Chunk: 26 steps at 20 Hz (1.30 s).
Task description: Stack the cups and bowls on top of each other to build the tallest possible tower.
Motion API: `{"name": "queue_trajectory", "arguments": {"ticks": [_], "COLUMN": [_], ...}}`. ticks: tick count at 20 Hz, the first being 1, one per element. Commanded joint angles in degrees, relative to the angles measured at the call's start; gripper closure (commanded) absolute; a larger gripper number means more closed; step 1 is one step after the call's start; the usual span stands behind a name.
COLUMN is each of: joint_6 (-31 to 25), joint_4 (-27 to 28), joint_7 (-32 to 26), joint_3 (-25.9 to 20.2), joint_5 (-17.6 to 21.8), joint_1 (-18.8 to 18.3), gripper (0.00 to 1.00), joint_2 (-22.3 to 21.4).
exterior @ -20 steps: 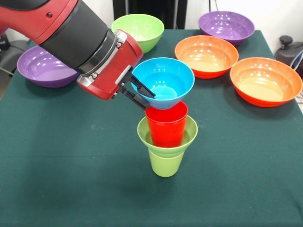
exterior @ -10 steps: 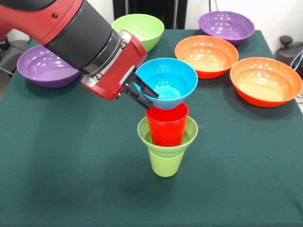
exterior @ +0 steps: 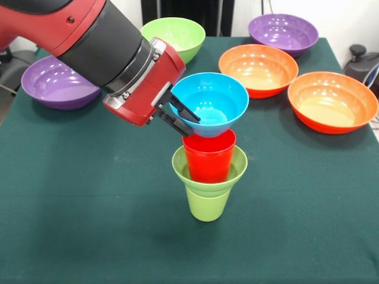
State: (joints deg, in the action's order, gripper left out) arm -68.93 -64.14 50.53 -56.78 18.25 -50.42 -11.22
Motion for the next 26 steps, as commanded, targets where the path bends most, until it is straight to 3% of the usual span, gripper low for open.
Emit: {"name": "queue_trajectory", "arguments": {"ticks": [1,26], "joint_6": [-0.4,-10.1], "joint_4": [4.6,19.0], "joint_7": [0.8,-3.1], "joint_3": [3.6,4.7], "joint_5": [-0.7,-0.5], "joint_1": [4.2,9.4], "gripper": [1.0,1.0], "joint_2": [0.6,3.9]}}
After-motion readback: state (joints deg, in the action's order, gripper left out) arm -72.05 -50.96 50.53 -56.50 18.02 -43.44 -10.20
